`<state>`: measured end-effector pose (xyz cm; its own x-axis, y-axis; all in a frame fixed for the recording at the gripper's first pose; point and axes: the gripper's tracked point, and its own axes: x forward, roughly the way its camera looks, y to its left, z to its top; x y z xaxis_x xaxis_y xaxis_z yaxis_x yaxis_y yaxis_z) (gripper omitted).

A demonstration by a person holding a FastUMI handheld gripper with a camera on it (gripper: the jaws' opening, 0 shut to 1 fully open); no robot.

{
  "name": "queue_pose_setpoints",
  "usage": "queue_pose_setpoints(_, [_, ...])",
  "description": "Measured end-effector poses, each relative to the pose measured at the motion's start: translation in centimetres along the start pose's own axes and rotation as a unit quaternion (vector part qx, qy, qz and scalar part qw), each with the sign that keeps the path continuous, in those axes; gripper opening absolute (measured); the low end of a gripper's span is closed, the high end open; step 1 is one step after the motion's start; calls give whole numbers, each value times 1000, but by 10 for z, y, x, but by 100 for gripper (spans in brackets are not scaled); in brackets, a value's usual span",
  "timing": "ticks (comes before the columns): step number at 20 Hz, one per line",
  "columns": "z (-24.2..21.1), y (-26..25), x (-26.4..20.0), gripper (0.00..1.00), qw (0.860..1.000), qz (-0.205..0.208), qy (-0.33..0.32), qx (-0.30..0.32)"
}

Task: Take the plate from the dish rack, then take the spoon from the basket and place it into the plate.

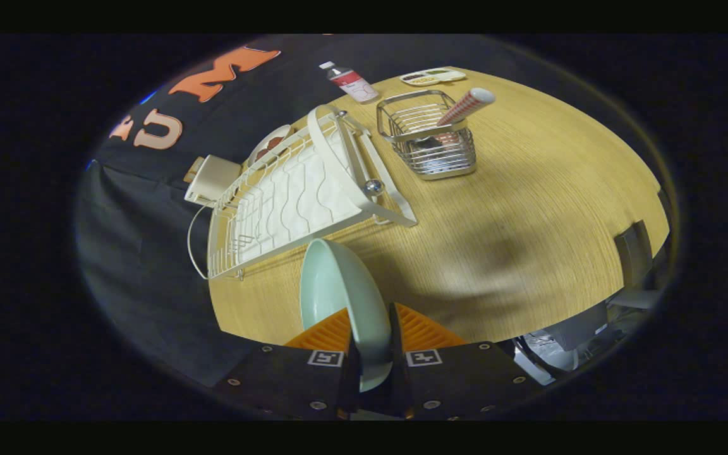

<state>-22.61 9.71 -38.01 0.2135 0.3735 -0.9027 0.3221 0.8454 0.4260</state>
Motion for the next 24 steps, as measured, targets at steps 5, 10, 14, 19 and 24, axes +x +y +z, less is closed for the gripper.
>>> queue_pose_setpoints(5, [1, -15, 10, 29, 1000, -20, -6, -15])
queue_pose_setpoints(10, [9, -29, 13, 39, 997, -51, -24, -57])
queue_pose_setpoints(14, [30, -30, 3, 51, 995, -42, -62, -63])
queue_pose_setpoints(19, [77, -38, -23, 70, 980, -57, -162, -102])
queue_pose_setpoints(24, [124, -48, -52, 80, 944, -95, -270, -162])
